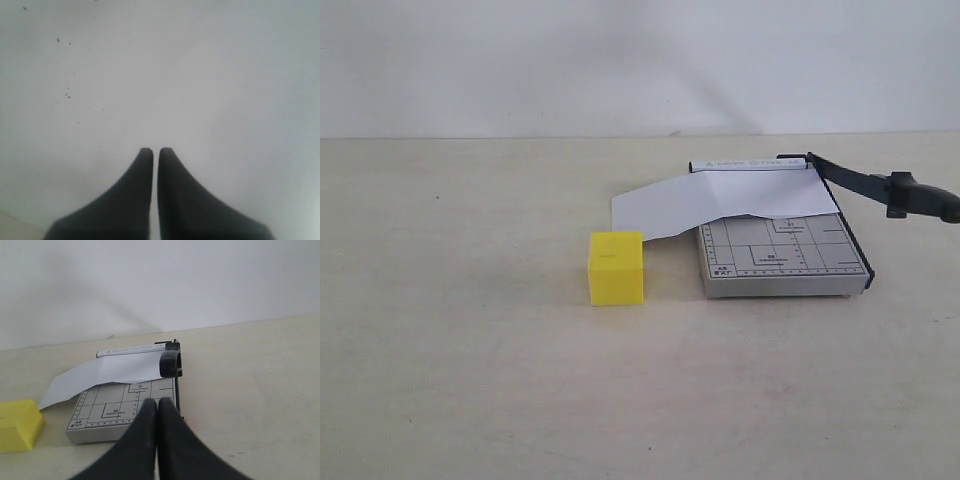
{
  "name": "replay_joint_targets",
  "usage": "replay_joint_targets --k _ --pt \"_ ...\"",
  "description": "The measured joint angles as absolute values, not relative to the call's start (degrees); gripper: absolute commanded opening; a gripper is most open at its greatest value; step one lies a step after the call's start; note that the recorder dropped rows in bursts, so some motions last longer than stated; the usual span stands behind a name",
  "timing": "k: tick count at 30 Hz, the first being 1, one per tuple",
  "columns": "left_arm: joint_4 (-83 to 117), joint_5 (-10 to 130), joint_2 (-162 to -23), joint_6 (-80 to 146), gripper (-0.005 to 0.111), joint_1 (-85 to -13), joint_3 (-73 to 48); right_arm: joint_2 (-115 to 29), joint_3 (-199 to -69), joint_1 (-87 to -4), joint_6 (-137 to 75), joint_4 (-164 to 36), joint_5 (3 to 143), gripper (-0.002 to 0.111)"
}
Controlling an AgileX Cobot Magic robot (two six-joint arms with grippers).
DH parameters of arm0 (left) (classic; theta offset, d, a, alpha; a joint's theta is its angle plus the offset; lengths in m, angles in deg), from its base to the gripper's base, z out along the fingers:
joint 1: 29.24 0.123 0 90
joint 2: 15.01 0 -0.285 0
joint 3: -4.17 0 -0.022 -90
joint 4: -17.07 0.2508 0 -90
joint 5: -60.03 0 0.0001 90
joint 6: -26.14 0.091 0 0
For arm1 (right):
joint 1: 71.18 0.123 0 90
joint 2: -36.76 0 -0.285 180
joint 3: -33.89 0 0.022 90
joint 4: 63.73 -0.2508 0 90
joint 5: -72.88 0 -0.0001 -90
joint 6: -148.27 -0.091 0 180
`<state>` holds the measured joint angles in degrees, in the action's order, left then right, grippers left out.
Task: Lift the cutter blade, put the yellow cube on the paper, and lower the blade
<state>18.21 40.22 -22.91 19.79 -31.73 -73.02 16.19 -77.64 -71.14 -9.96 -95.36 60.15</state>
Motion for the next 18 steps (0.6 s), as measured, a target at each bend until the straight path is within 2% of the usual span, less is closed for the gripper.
replay_joint_targets --k 5,7,8,11,13,18 --pt "25.1 39.7 -22.9 10.6 0.004 -31.7 -72.8 16.2 -77.6 -71.1 -10.0 -97.2 60.1 0.0" --pt "42.3 41.2 -22.9 1.6 0.004 -31.7 -71.3 16.2 -77.6 -71.1 -10.0 -97.2 60.1 0.0" --pt "60.3 42.1 -23.4 -12.1 0.004 -31.7 -68.8 16.2 -77.6 -71.1 -10.0 -97.3 60.1 0.0" --pt "83.3 42.4 -28.3 -32.5 0.004 -31.7 -65.8 16.2 -77.6 -71.1 -10.0 -97.3 60.2 0.0" --pt "94.4 41.7 -37.4 -41.4 0.004 -31.7 -62.9 16.2 -77.6 -71.1 -10.0 -97.3 60.3 0.0" --pt "98.3 31.0 -65.6 -39.1 0.004 -31.7 -48.7 16.2 -77.6 -71.1 -10.0 -97.3 60.3 0.0"
